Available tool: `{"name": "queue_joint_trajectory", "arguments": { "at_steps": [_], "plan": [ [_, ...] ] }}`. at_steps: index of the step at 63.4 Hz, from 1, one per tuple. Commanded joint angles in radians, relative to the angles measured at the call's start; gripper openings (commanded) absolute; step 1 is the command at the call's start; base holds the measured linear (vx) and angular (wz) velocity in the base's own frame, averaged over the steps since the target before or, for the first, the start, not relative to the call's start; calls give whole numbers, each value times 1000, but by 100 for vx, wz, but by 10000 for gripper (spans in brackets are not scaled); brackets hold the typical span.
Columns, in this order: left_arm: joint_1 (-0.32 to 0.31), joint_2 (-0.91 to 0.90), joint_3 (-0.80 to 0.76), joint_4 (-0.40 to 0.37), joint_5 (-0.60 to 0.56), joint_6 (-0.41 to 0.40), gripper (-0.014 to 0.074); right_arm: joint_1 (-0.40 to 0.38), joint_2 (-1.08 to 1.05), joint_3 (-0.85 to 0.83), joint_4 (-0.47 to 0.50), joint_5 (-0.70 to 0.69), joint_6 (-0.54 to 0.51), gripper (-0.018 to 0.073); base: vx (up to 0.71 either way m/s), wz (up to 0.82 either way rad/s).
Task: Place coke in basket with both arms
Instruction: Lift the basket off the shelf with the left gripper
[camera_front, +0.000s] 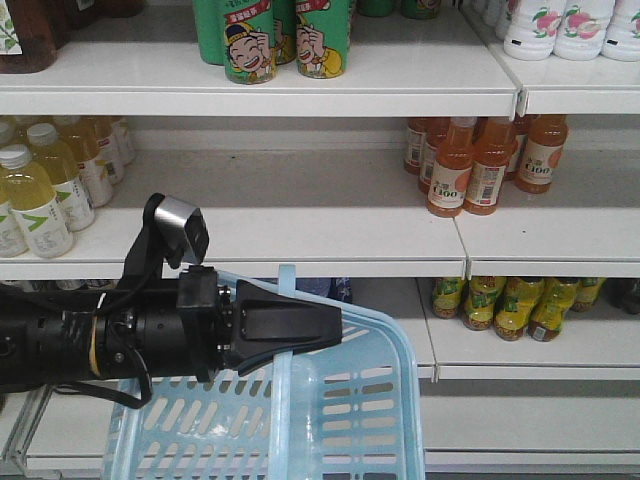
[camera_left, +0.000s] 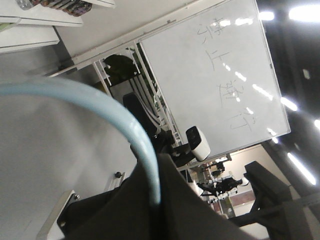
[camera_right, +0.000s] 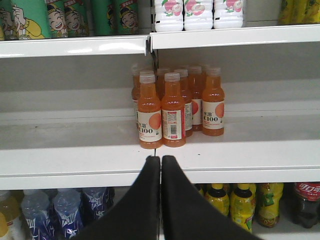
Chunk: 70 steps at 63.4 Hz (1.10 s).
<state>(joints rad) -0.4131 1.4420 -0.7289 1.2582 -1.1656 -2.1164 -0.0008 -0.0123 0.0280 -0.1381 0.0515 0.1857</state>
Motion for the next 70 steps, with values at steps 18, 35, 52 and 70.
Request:
{"name": "queue_joint_trajectory", "arguments": {
  "at_steps": [18,35,52,70],
  "plan": [
    [-3,-36,-25,-152,-212,0,-8,-7,-15,15,-6,-70,-6,-5,0,0],
    [-5,-101,-29,-215,-212,0,-8,-7,-15,15,-6,-70,-6,-5,0,0],
    [-5,-111,-30,-212,-212,0,-8,-7,-15,15,-6,-70,-6,-5,0,0],
    [-5,-111,-30,-162,-212,0,-8,-7,-15,15,-6,-70,-6,-5,0,0]
  ]
}}
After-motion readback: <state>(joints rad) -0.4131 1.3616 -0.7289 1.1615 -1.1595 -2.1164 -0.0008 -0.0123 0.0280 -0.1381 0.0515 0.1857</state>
